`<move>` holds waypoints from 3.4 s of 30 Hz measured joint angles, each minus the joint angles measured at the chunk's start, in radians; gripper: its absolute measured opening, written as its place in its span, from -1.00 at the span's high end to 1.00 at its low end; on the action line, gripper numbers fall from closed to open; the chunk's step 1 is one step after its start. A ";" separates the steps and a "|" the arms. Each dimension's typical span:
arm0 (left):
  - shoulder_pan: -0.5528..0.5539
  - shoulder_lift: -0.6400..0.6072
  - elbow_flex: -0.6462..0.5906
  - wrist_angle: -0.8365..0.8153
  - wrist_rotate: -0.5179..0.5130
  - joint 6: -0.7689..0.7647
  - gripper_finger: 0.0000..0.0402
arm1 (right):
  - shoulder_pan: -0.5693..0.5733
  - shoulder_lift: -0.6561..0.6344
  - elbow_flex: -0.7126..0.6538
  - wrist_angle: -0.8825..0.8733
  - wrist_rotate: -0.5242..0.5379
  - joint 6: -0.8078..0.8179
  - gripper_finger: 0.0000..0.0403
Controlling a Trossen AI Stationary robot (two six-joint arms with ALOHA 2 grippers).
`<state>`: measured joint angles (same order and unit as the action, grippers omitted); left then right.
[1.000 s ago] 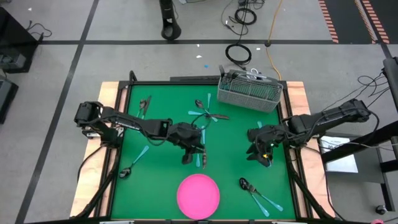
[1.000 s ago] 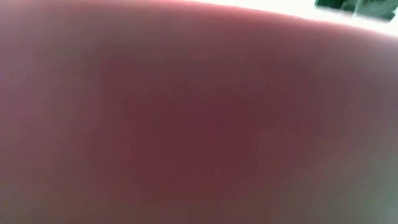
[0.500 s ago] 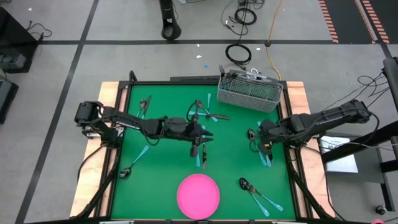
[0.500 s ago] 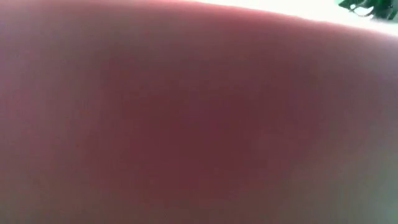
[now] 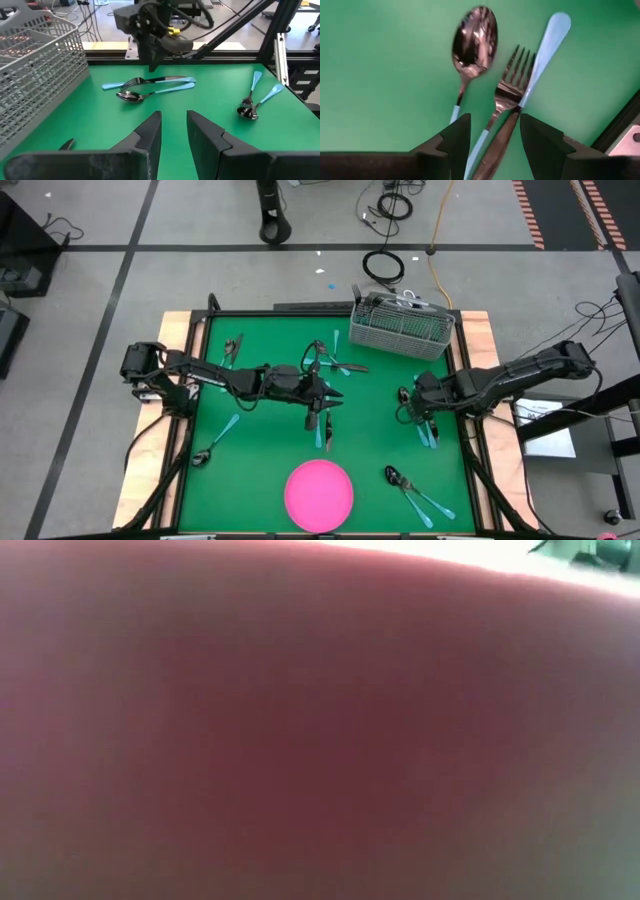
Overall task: Sort silverware
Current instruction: Put the blue fork into the utensil holder
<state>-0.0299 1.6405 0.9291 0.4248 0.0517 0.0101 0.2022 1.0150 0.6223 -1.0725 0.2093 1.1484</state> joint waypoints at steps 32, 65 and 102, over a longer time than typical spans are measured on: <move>0.000 0.000 0.001 -0.016 0.008 -0.004 0.54 | 0.000 0.118 -0.173 0.232 -0.130 -0.043 0.58; 0.043 0.164 0.002 0.370 -0.005 -0.414 0.54 | 0.002 -0.041 0.160 0.537 0.256 -0.536 1.00; 0.036 0.235 0.053 0.581 -0.036 -0.186 0.54 | -0.044 0.137 0.160 0.951 0.181 -0.805 1.00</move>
<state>0.0065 1.8759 0.9825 1.0060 0.0161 -0.1761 0.1579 1.1518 0.7826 -0.1215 0.3904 0.3437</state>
